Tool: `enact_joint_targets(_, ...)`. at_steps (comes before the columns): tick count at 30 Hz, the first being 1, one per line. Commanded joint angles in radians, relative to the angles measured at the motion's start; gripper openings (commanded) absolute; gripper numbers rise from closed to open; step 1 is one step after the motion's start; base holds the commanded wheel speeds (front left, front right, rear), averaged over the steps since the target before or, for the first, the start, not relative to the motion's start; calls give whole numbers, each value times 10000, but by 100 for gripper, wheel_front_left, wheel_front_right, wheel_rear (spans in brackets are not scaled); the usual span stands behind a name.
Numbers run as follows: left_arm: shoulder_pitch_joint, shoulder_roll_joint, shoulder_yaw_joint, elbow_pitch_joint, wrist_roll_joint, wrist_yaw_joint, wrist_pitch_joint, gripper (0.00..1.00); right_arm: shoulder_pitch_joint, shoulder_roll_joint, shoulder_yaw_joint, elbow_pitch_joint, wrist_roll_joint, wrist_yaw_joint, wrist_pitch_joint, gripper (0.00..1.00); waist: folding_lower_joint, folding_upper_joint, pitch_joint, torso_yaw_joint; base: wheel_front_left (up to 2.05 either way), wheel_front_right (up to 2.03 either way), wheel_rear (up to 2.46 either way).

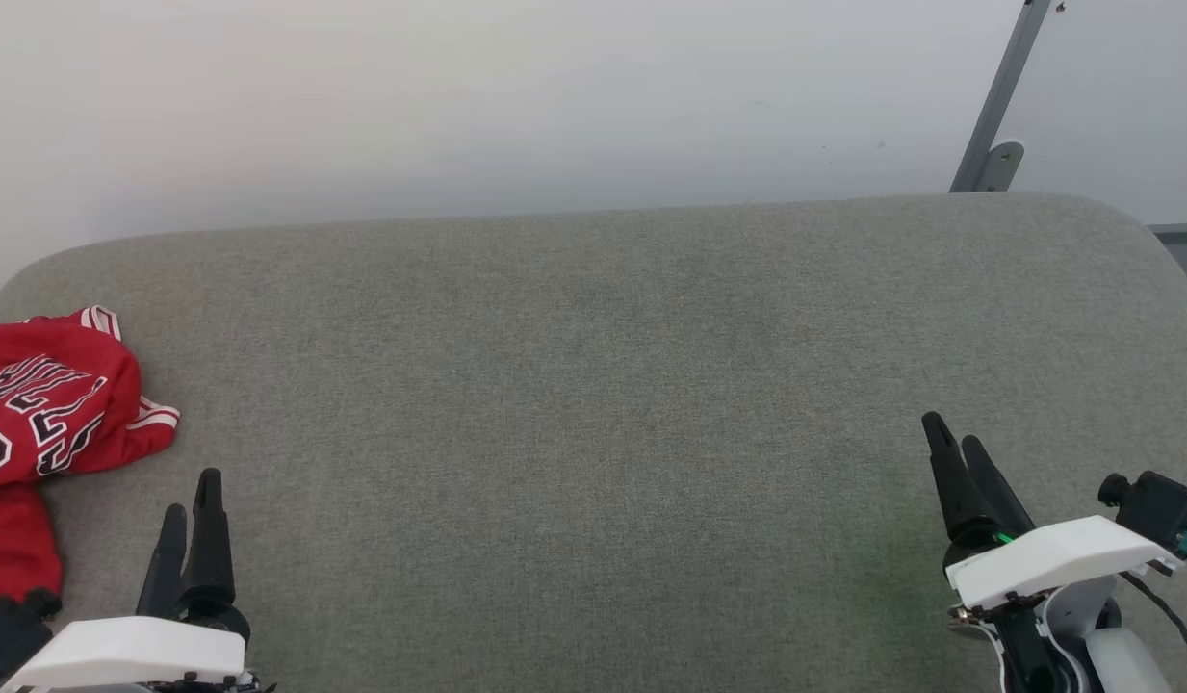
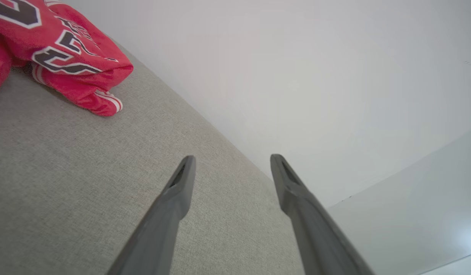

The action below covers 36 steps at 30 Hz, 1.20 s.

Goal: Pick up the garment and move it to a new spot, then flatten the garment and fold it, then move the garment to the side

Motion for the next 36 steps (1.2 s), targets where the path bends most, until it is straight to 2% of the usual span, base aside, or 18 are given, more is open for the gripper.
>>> enact_joint_targets(1,-73,85,57,-139,257,-101,-81,100,-206,-79,50,-103,-225,0,-104,100,0,0,-1,1,0,0,0)
enact_joint_targets(12,37,70,313,-204,1446,-411,-417,100,-251,-158,200,-119,-1296,0,-353,100,0,0,-9,-11,0,0,0)
enact_joint_targets(36,343,18,658,-520,3581,-547,-1042,100,-387,-447,603,-35,-3371,0,-1013,100,0,0,-23,-3,0,0,0)
